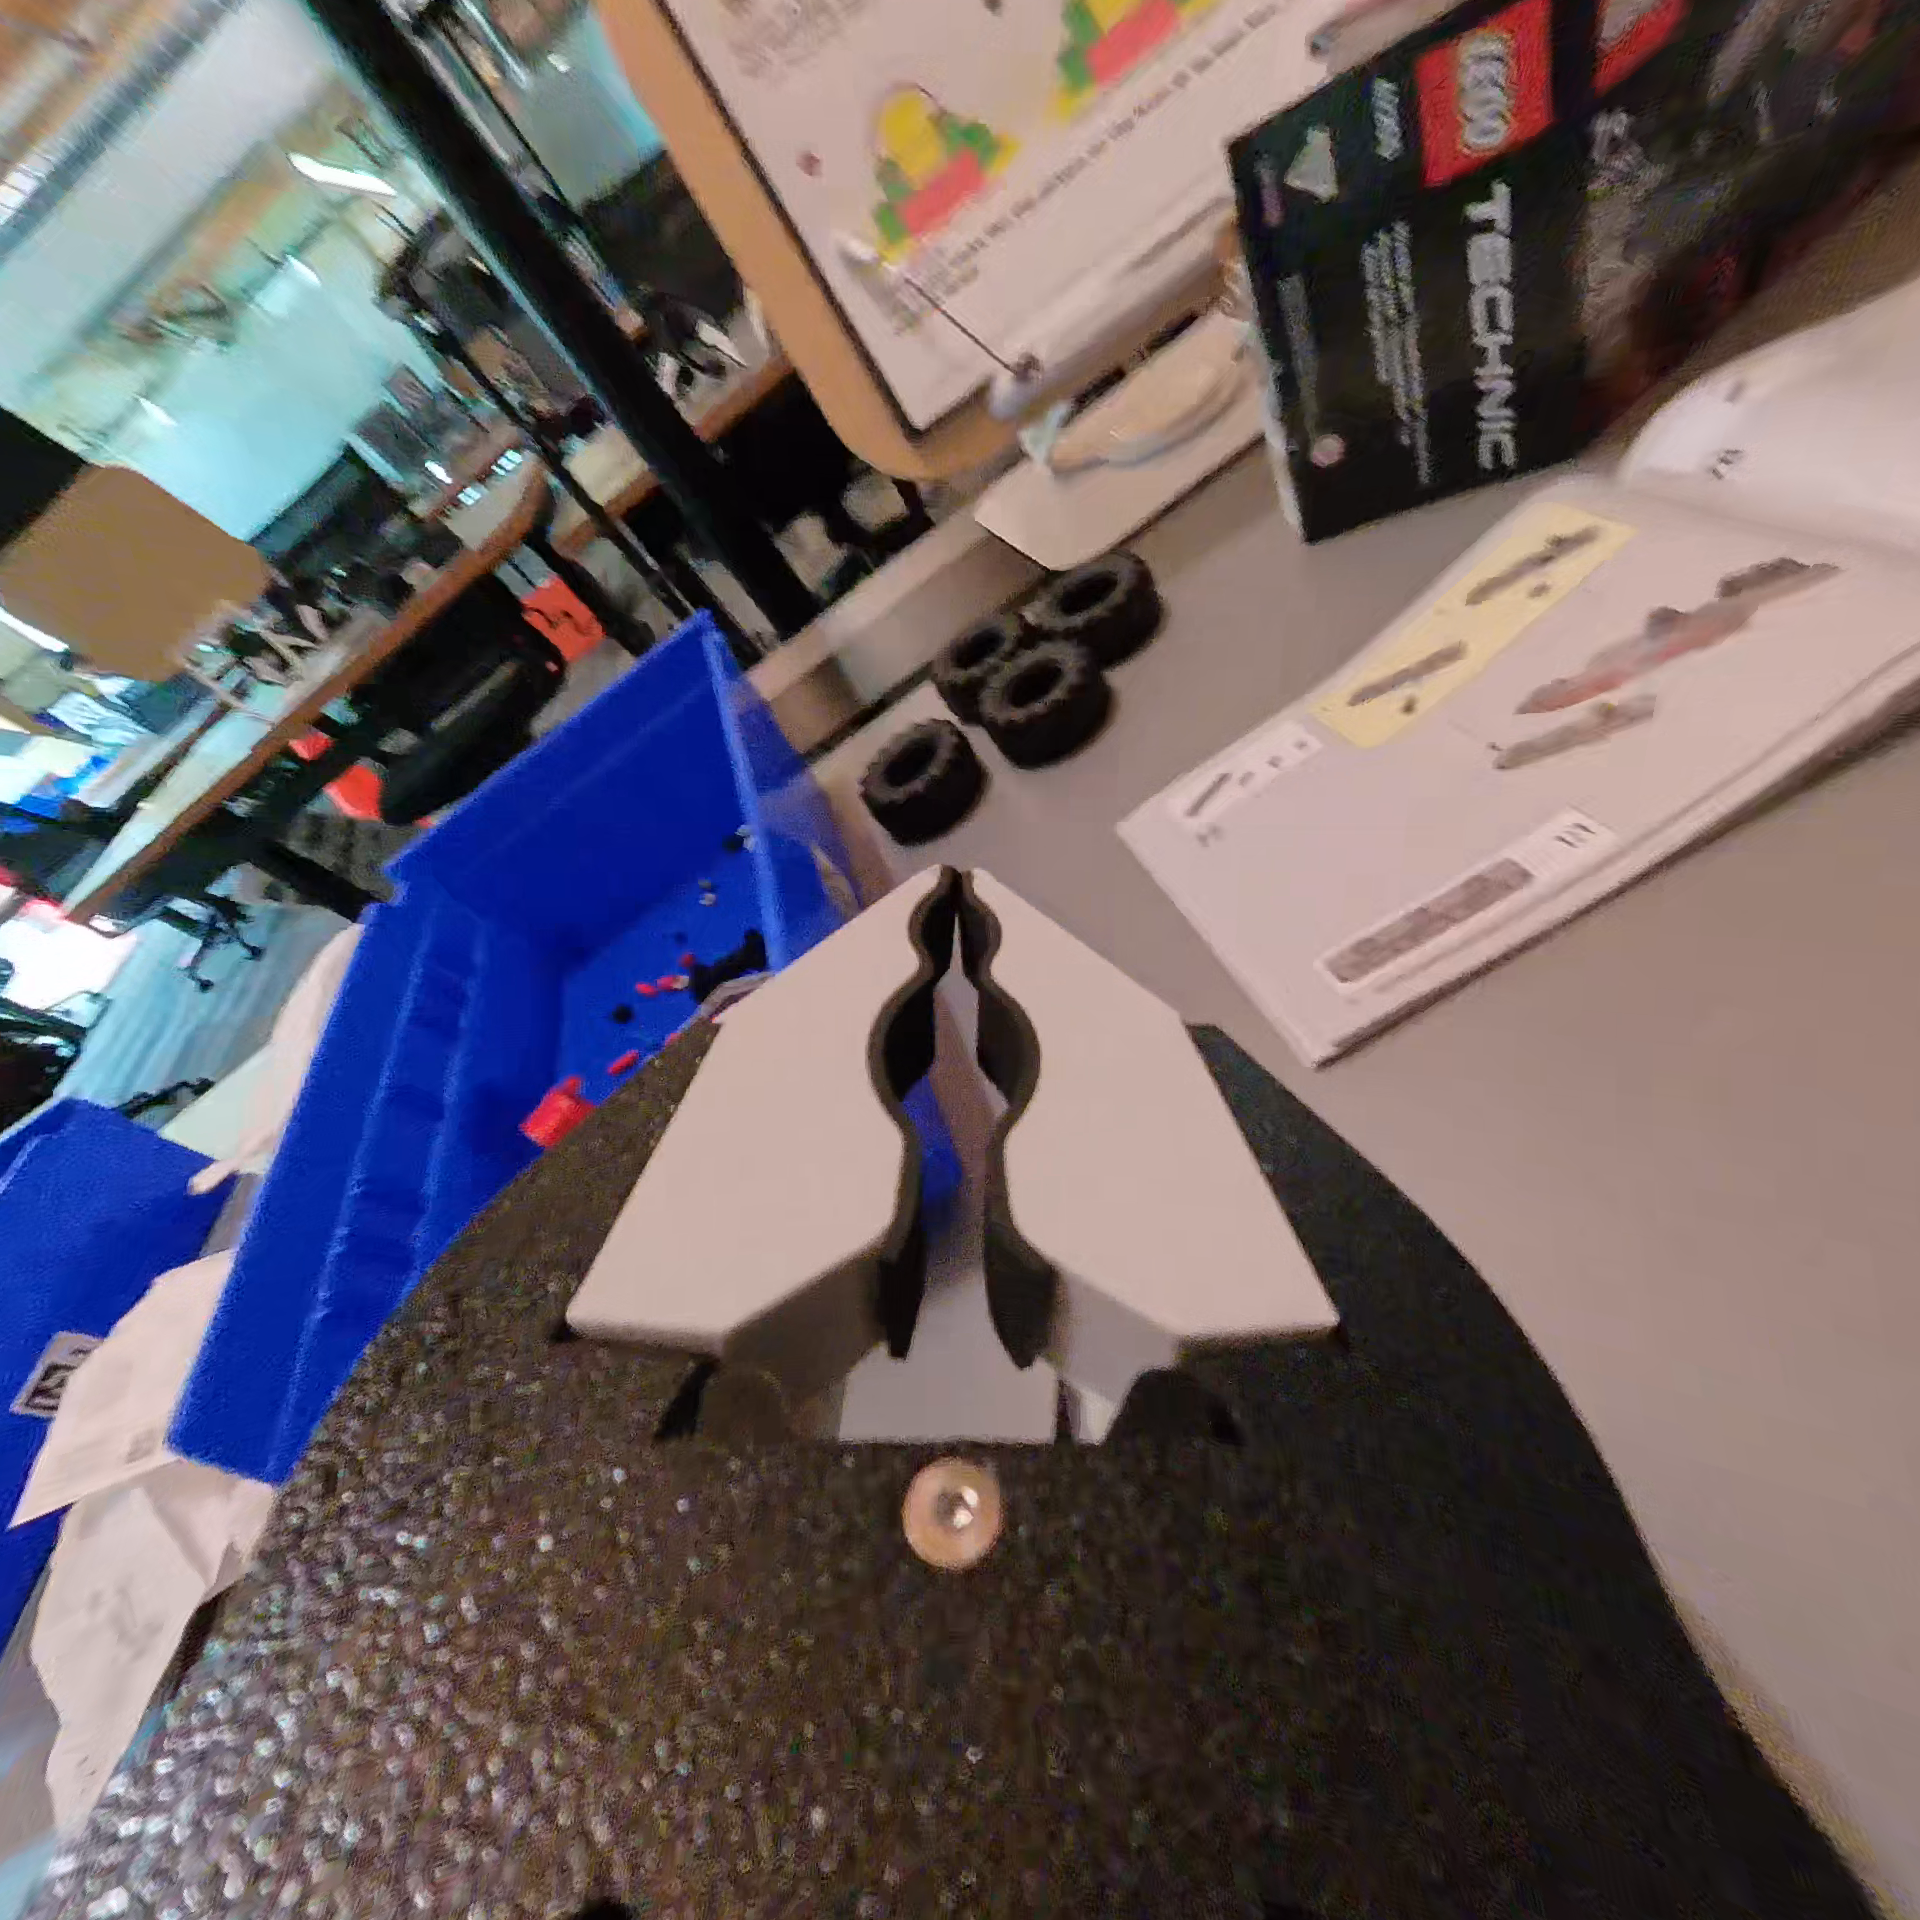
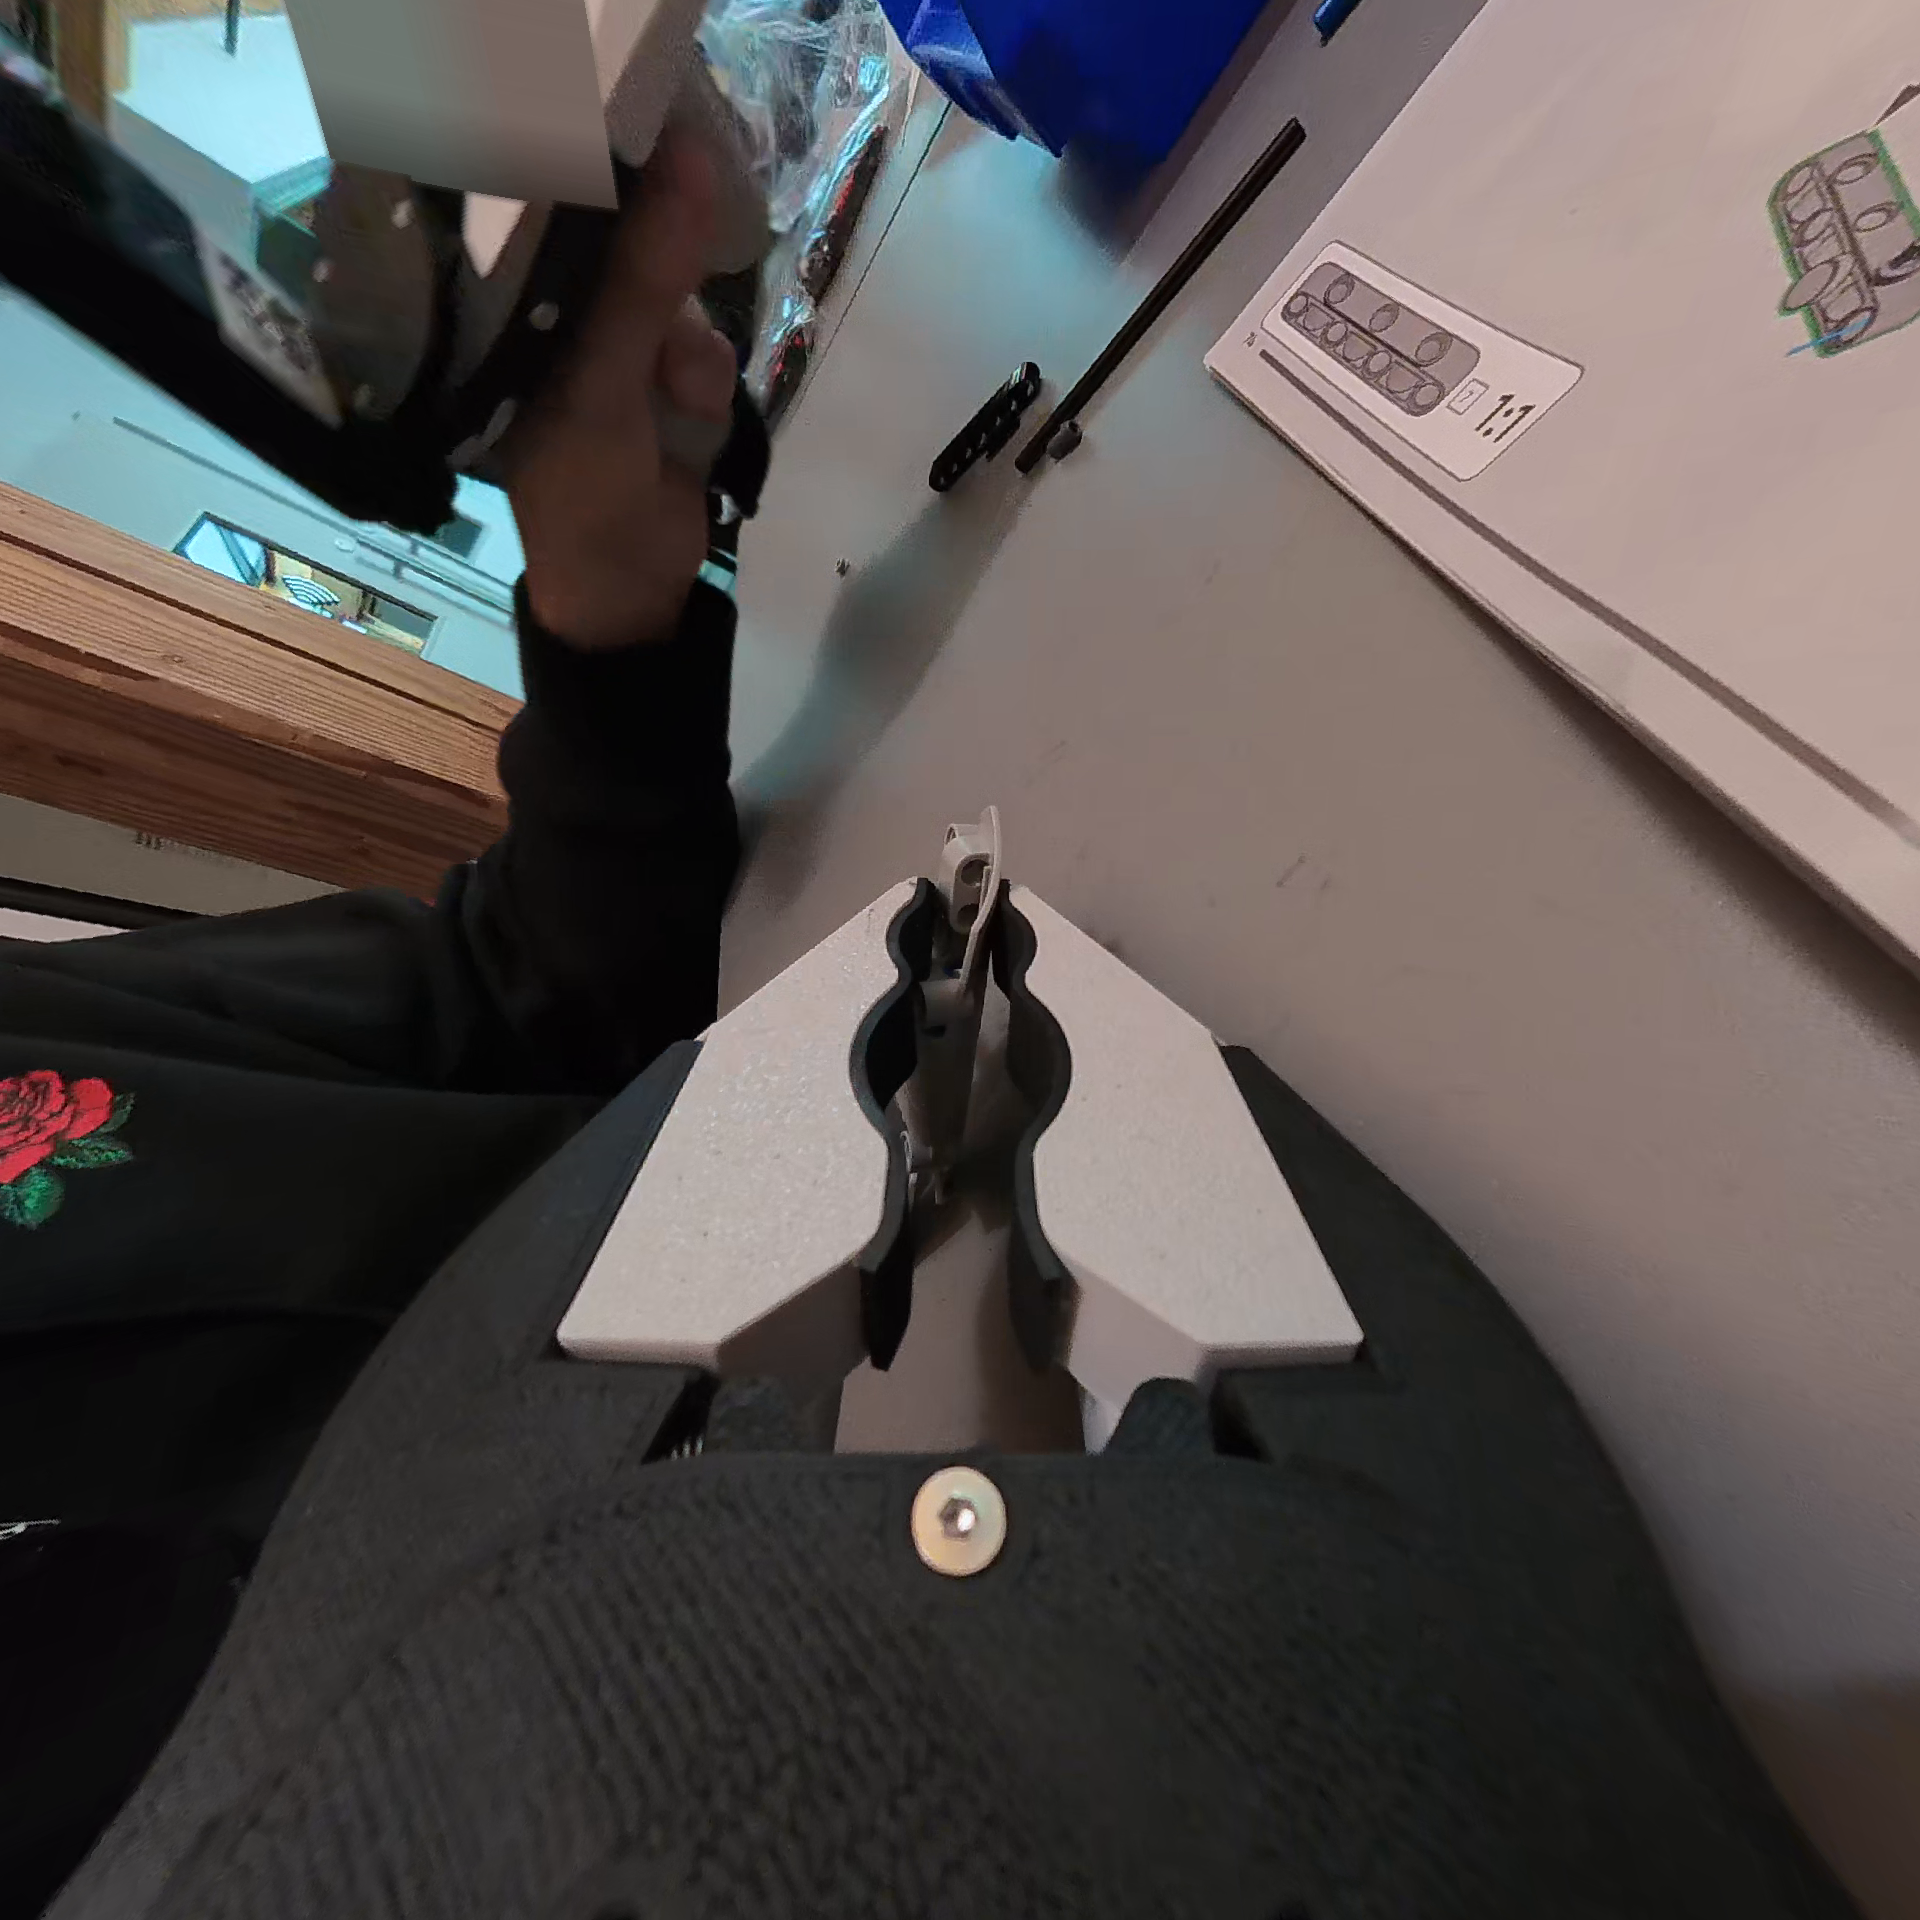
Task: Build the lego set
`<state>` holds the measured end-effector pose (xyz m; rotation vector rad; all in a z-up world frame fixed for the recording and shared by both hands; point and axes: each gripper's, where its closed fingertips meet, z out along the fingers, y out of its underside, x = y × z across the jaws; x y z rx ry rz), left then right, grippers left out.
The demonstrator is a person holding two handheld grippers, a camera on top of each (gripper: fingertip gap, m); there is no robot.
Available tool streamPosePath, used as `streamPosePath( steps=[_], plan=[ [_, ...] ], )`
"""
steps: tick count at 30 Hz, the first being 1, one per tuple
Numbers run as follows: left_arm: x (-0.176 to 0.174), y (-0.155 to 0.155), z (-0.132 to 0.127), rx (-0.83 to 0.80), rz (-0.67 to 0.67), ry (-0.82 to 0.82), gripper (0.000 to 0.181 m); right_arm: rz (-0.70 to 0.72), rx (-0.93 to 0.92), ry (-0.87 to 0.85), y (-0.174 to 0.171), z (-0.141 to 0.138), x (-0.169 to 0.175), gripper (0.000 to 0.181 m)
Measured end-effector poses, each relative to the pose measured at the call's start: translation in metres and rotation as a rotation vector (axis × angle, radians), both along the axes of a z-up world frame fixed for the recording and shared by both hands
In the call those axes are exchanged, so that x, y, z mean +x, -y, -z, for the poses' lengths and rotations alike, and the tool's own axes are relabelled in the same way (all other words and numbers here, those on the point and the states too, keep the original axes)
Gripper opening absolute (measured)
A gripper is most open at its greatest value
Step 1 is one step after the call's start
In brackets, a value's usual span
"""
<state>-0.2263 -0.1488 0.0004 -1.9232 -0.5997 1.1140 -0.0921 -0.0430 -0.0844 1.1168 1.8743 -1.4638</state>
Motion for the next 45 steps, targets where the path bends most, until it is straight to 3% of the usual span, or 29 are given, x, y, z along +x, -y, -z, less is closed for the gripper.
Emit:
streamPosePath(
  steps=[3, 8, 10, 17, 21, 23, 25, 29, 32, 37, 40, 45],
  plan=[
    [-0.01, -0.022, 0.053, -0.077, -0.025, 0.325, 0.013, -0.001, -0.002, 0.001, 0.0, 0.0, 0.0, 0.009],
    [-0.053, -0.01, 0.107, -0.112, -0.251, 0.539, 0.017, -0.006, -0.002, -0.01, 0.0, -0.001, 0.001, 0.009],
    [-0.063, -0.002, 0.112, -0.111, -0.328, 0.541, 0.002, -0.005, -0.004, -0.013, 0.0, -0.001, 0.001, 0.009],
    [-0.063, 0.001, 0.113, 0.068, -0.366, 0.589, 0.002, -0.019, -0.007, -0.022, 0.001, -0.002, 0.004, 0.009],
    [-0.043, -0.019, 0.11, 0.169, -0.162, 0.675, 0.001, -0.02, -0.01, -0.036, 0.001, -0.003, 0.005, 0.009],
    [-0.036, -0.027, 0.094, 0.177, -0.064, 0.591, 0.001, -0.019, -0.011, -0.041, 0.0, -0.004, 0.005, 0.009],
    [-0.008, -0.051, 0.073, 0.189, 0.125, 0.572, 0.001, -0.016, -0.016, -0.044, 0.0, -0.005, 0.005, 0.009],
    [0.086, -0.079, 0.091, -0.051, 0.446, 0.726, 0.001, 0.026, 0.002, -0.049, -0.009, -0.003, 0.002, 0.009],
    [0.125, -0.084, 0.113, -0.217, 0.573, 0.725, 0.001, 0.027, 0.003, -0.036, -0.016, -0.003, 0.005, 0.009],
    [0.144, -0.095, 0.113, -0.137, 0.707, 0.708, 0.002, -0.026, 0.005, -0.098, -0.013, -0.006, 0.016, 0.01],
    [0.151, -0.091, 0.113, -0.108, 0.761, 0.722, 0.013, -0.028, 0.005, -0.093, -0.013, -0.006, 0.016, 0.01],
    [0.147, -0.089, 0.114, -0.078, 0.746, 0.707, 0.01, -0.025, 0.001, -0.081, -0.014, -0.005, 0.016, 0.01]
  ],
)
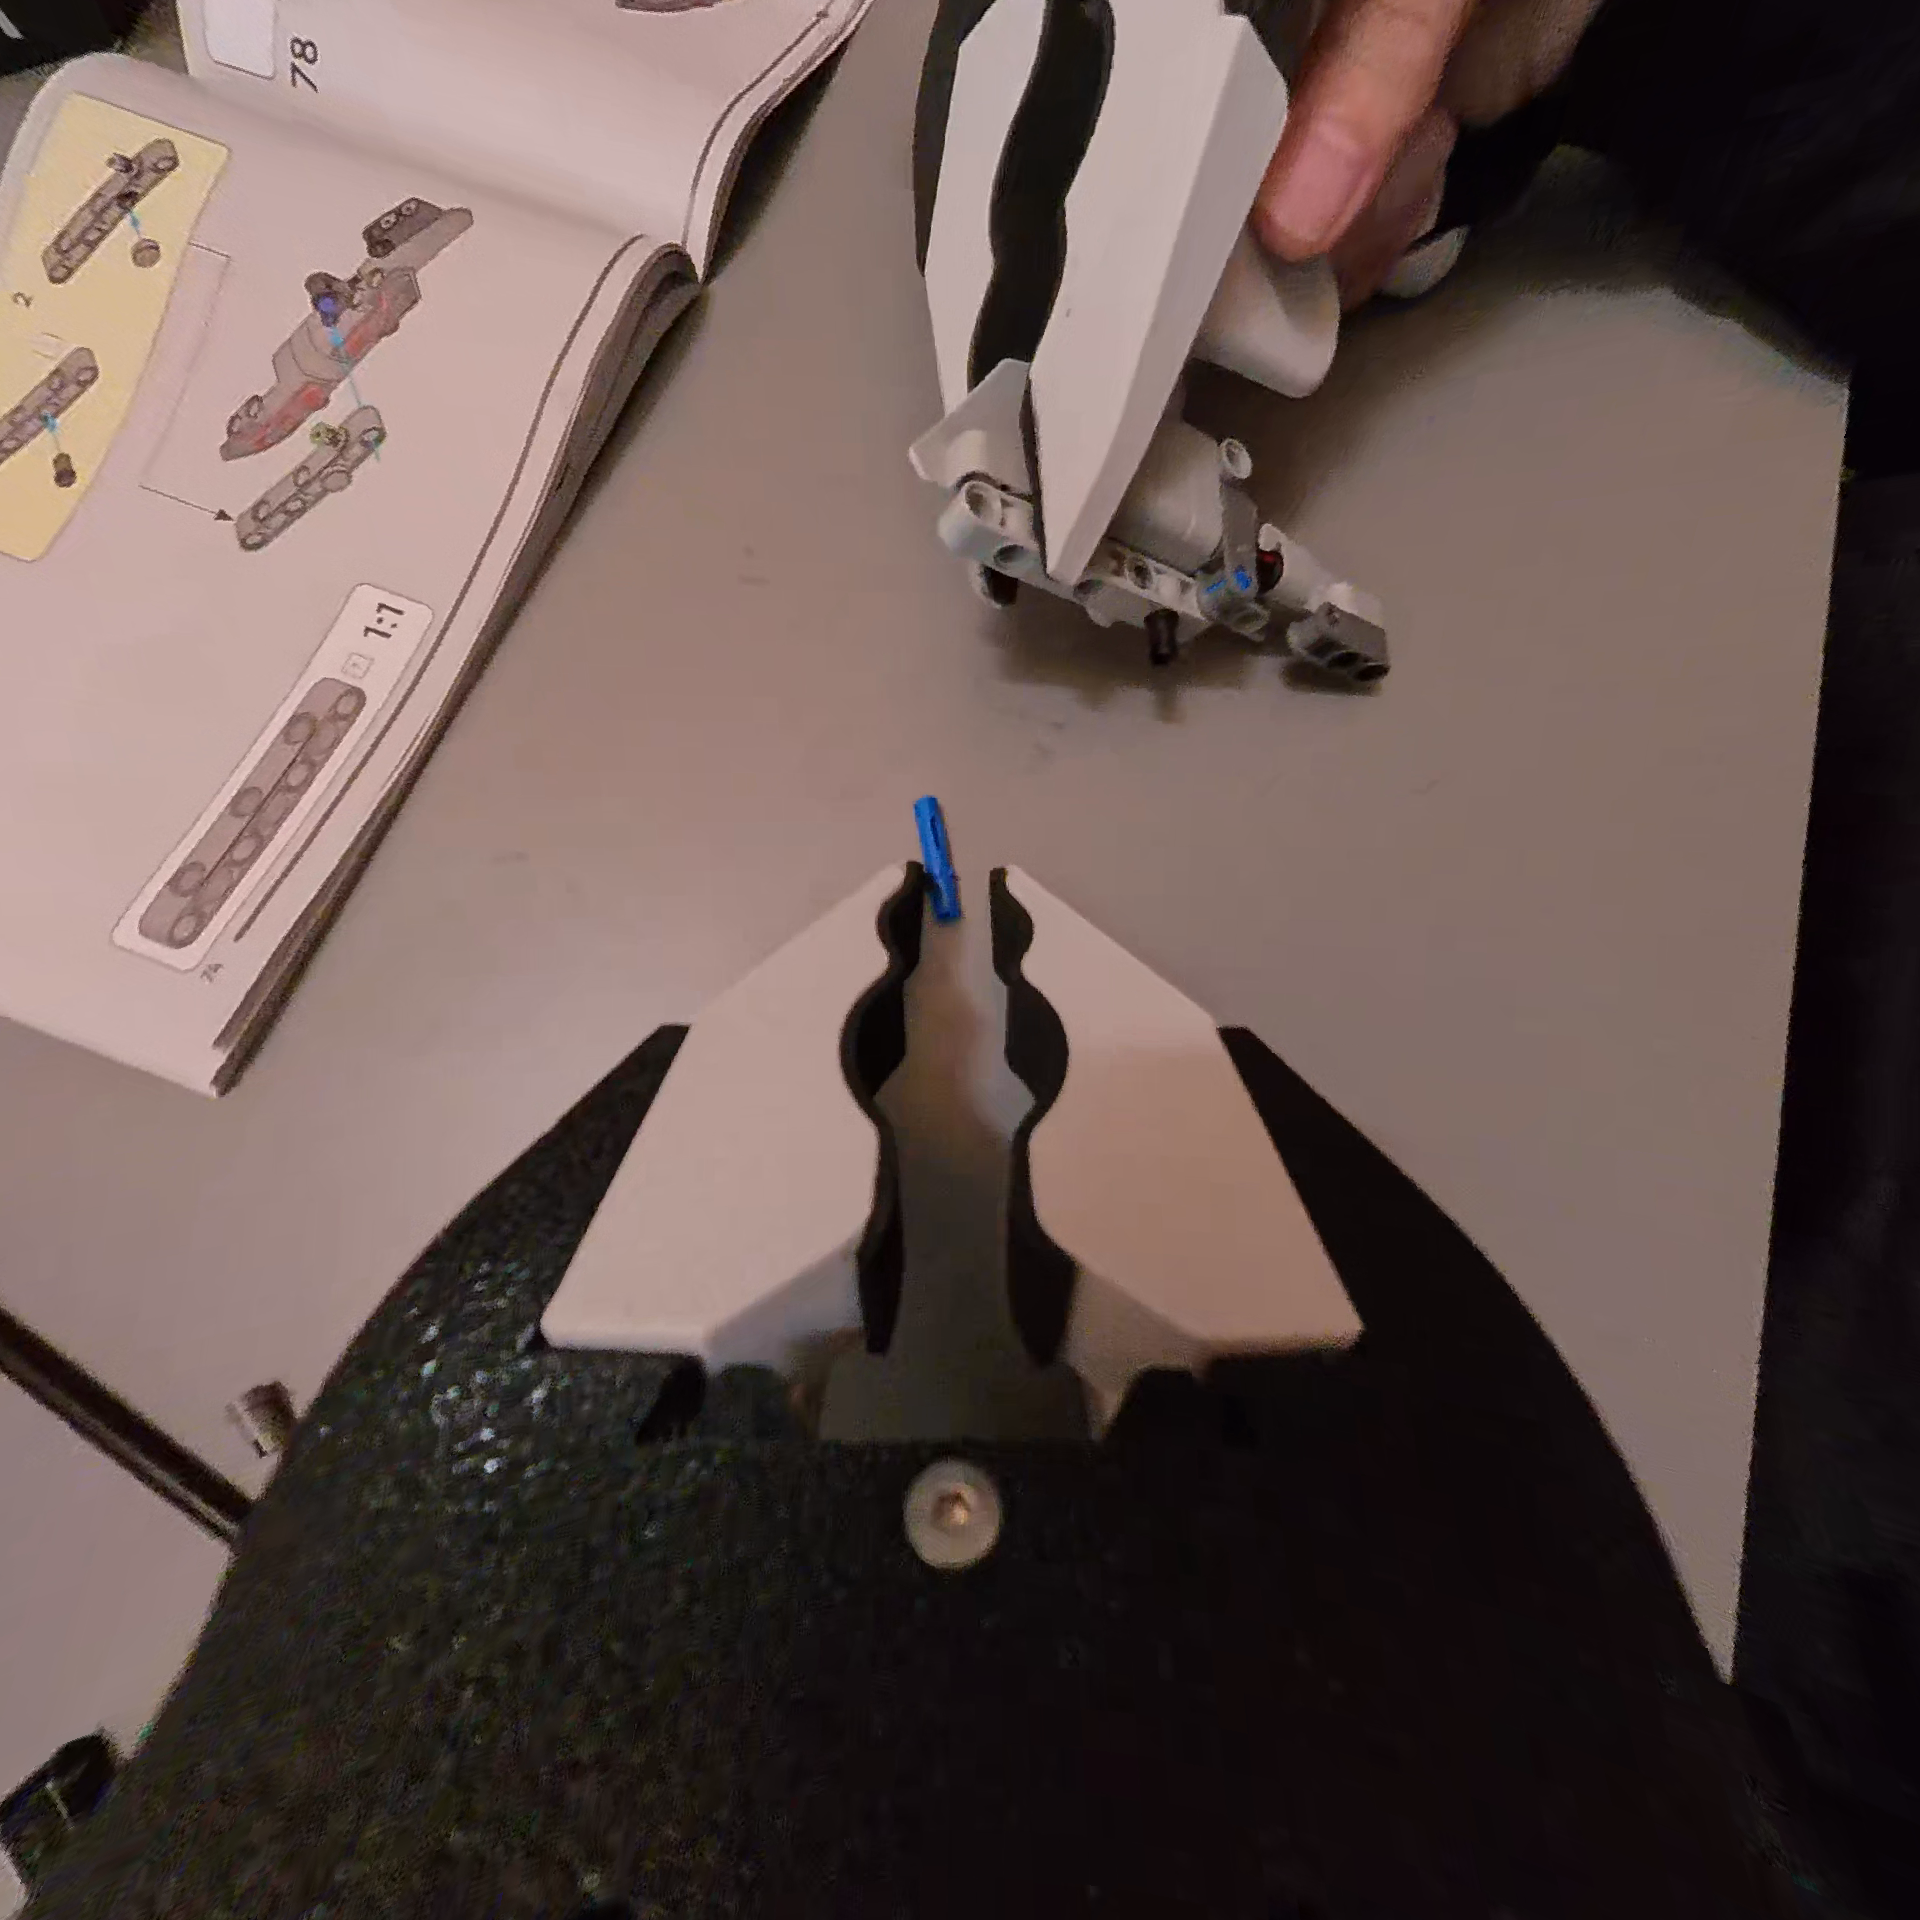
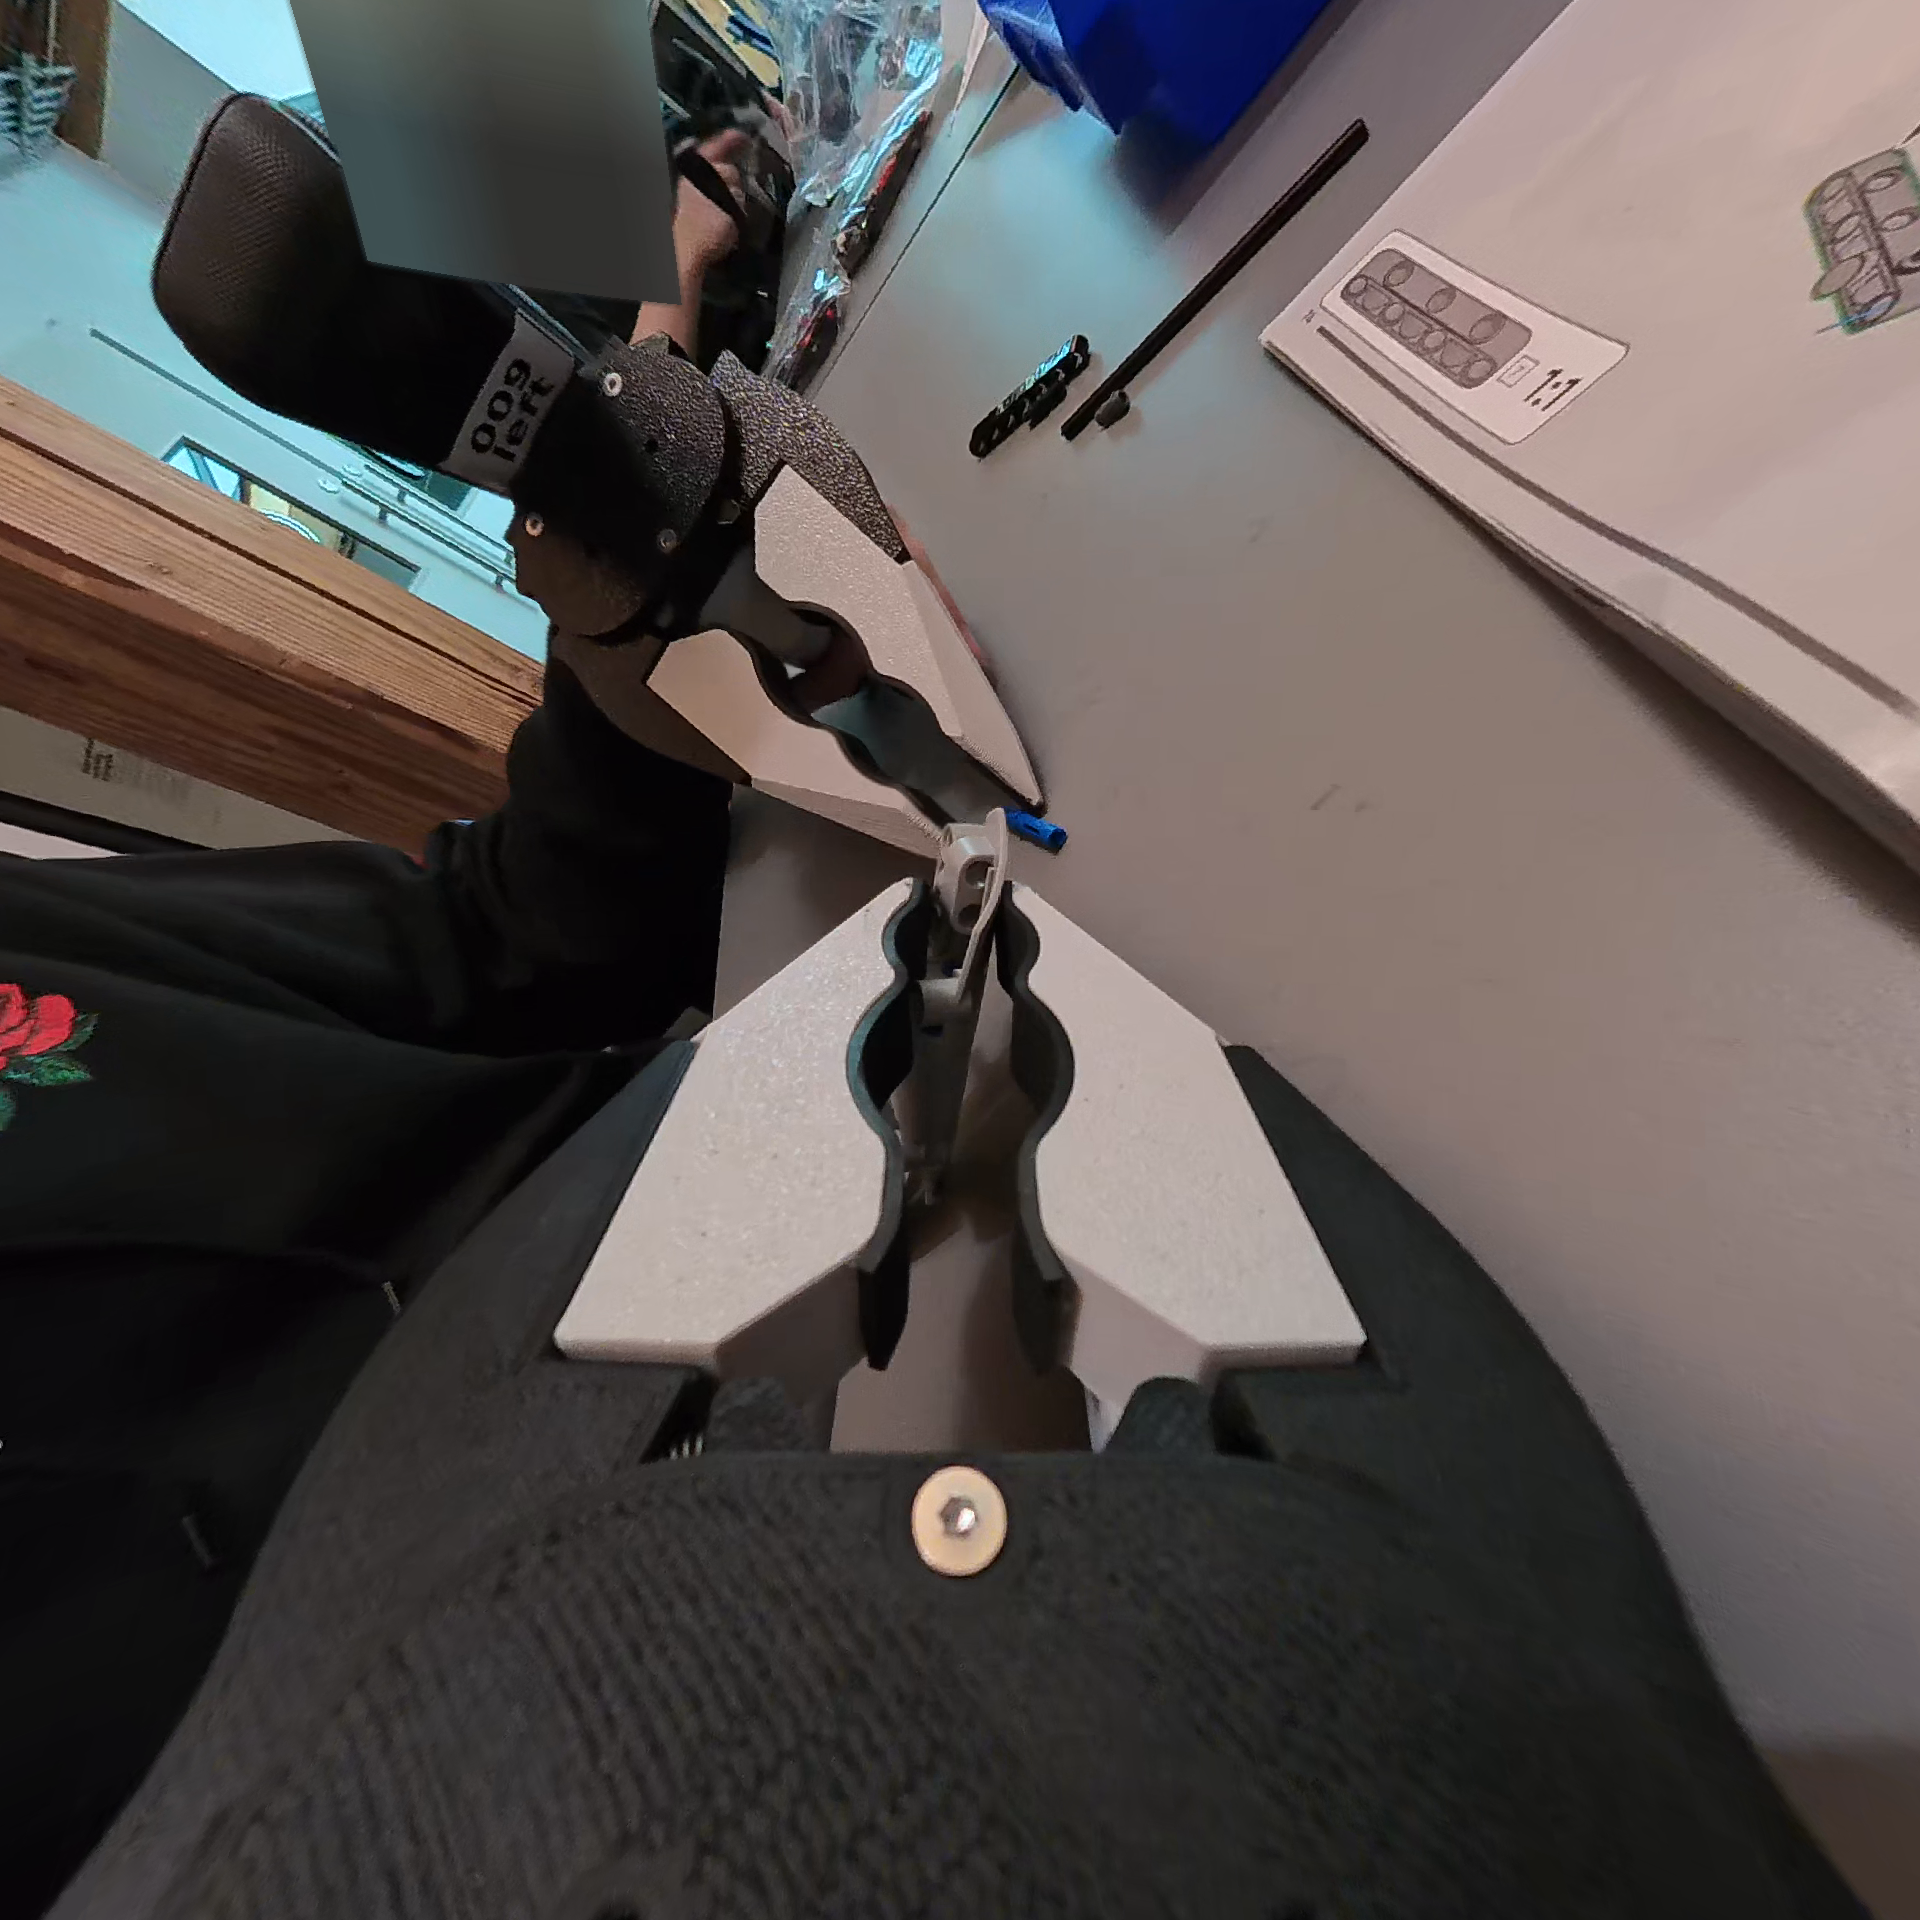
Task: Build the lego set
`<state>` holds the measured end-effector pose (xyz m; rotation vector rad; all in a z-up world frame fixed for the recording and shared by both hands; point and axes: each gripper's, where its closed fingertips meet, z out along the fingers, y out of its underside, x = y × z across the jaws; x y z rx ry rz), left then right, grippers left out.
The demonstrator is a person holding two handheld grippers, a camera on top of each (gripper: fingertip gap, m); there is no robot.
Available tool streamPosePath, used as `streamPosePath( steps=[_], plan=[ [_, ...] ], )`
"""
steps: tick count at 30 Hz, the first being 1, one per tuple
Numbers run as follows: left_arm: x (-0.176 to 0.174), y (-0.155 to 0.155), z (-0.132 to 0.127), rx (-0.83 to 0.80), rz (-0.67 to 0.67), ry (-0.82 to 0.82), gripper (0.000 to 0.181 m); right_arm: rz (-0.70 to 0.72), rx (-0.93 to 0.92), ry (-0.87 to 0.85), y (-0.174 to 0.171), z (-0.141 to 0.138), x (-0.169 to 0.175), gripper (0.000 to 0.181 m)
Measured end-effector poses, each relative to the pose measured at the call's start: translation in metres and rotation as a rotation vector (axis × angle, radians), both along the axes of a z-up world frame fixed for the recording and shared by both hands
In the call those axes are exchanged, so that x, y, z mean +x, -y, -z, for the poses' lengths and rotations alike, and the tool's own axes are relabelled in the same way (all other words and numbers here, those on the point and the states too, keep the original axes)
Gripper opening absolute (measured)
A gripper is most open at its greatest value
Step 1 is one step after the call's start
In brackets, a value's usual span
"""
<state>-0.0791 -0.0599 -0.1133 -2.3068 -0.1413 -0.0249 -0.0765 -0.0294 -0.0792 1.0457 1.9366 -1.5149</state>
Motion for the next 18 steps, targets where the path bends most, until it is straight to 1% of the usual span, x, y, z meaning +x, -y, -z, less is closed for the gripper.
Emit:
streamPosePath(
  steps=[4, 6, 9, 11, 14, 18],
  plan=[
    [-0.005, -0.001, 0.0, -0.002, -0.047, -0.008, 0.002, 0.002, -0.009, 0.001, 0.0, -0.001, 0.0, 0.01],
    [-0.005, -0.002, 0.0, -0.006, -0.018, -0.039, 0.002, 0.008, -0.02, -0.002, -0.001, -0.003, -0.001, 0.01],
    [-0.009, -0.008, -0.002, -0.009, 0.034, -0.18, 0.002, 0.013, -0.015, -0.007, -0.001, -0.003, -0.002, 0.01],
    [-0.009, -0.015, -0.002, -0.006, 0.041, -0.21, 0.002, 0.013, -0.002, -0.014, -0.001, -0.002, -0.001, 0.01],
    [-0.002, -0.025, -0.014, 0.069, 0.059, -0.243, 0.002, 0.023, 0.011, 0.003, -0.002, 0.002, -0.003, 0.01],
    [-0.001, -0.029, -0.02, 0.112, 0.068, -0.269, 0.002, 0.011, -0.022, 0.052, -0.002, 0.001, -0.003, 0.009]
  ],
)
